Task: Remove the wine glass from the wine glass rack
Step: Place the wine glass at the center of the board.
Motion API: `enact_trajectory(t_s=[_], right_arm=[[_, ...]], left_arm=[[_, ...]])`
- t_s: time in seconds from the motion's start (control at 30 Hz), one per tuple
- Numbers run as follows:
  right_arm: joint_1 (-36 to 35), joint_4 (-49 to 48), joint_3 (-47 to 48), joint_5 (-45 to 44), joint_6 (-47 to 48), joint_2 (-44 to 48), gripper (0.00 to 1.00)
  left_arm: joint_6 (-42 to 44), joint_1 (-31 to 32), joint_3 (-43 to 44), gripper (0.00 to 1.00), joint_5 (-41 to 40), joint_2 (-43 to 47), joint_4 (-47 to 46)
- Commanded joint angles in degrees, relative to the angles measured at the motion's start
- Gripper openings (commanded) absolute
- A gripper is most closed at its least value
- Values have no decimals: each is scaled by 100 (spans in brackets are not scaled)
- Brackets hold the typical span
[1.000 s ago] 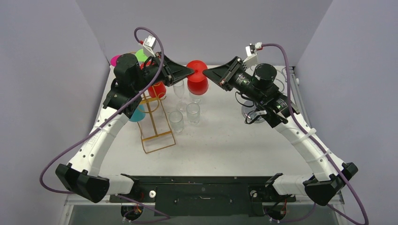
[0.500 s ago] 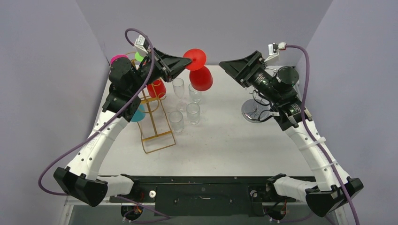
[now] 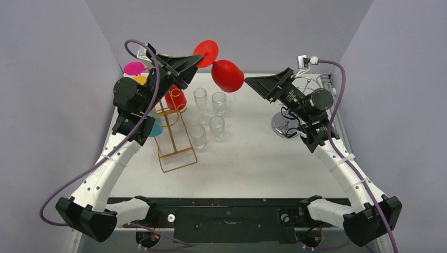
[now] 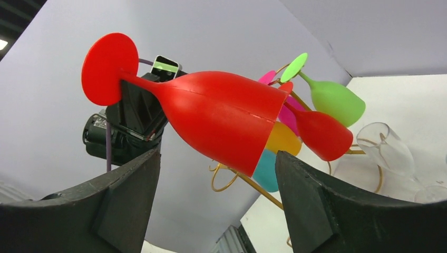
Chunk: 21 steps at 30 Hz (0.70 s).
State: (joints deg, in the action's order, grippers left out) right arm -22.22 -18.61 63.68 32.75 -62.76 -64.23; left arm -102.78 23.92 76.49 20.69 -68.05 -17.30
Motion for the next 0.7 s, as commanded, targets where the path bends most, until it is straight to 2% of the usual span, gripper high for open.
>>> enact_trajectory(t_s=[0.0, 0.27, 0.47, 0.53, 0.67], right_arm=[[-119, -1548, -47, 354, -403, -190, 75], [-413, -2318, 7, 459, -771, -633, 71], [-442, -3437, -72, 500, -1384, -816, 67], [-461, -3772, -60, 512, -1682, -910, 62], [-495, -4219, -55, 485, -2043, -1055, 45]], left_arm=[[-370, 56, -7, 0, -165, 113, -691], [-698, 69, -218, 0, -151, 116, -1157], [-872, 69, -395, 0, -79, 115, -1417], [-928, 69, -482, 0, -81, 131, -1488], [-1086, 69, -595, 0, -52, 95, -1752]])
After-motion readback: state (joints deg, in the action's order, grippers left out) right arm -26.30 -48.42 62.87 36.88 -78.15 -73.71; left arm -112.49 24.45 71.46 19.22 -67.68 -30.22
